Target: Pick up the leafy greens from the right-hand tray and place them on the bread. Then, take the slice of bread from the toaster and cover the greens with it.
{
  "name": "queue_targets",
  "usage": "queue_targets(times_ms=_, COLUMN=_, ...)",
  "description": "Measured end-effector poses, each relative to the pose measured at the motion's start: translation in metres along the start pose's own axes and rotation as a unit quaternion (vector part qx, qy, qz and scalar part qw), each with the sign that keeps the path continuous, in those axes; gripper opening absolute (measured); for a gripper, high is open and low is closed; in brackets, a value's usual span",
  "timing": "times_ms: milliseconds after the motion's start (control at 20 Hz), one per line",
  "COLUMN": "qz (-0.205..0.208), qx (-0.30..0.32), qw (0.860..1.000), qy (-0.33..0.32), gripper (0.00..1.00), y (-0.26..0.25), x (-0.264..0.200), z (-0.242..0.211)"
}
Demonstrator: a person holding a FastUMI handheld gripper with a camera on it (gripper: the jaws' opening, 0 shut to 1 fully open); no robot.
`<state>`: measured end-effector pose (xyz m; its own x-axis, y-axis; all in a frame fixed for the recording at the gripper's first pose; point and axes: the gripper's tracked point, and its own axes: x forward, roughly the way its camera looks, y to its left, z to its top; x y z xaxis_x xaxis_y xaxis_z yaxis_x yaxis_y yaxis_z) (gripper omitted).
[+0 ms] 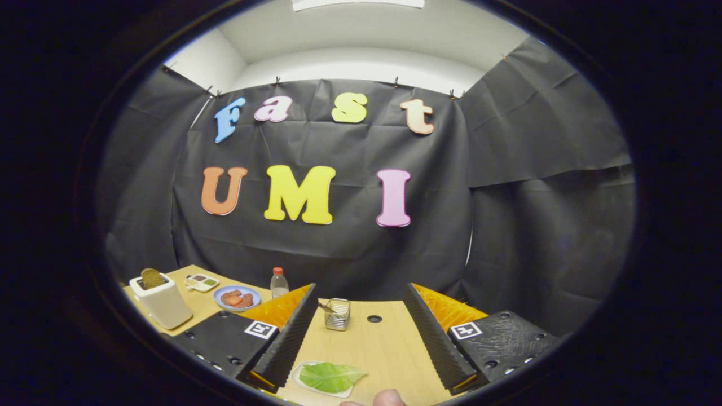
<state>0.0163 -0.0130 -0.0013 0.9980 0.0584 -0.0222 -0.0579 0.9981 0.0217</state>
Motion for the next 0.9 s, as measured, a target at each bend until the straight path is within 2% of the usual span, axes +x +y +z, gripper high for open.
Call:
queue_targets(times_ms=300, qz=-0.004, qx=0.012, qw=0.999, qy=0.038, gripper=0.95, y=-0.020, x=-0.013, z=-0.030)
queue_targets(times_ms=500, qz=0.013, qx=0.021, qw=0.996, qy=0.090, gripper=0.95, y=-0.023, x=-0.021, z=-0.066)
queue_targets(times_ms=900, qz=0.009, qx=0.038, qw=0.989, qy=0.145, gripper=0.95, y=-0.043, x=-0.023, z=-0.132)
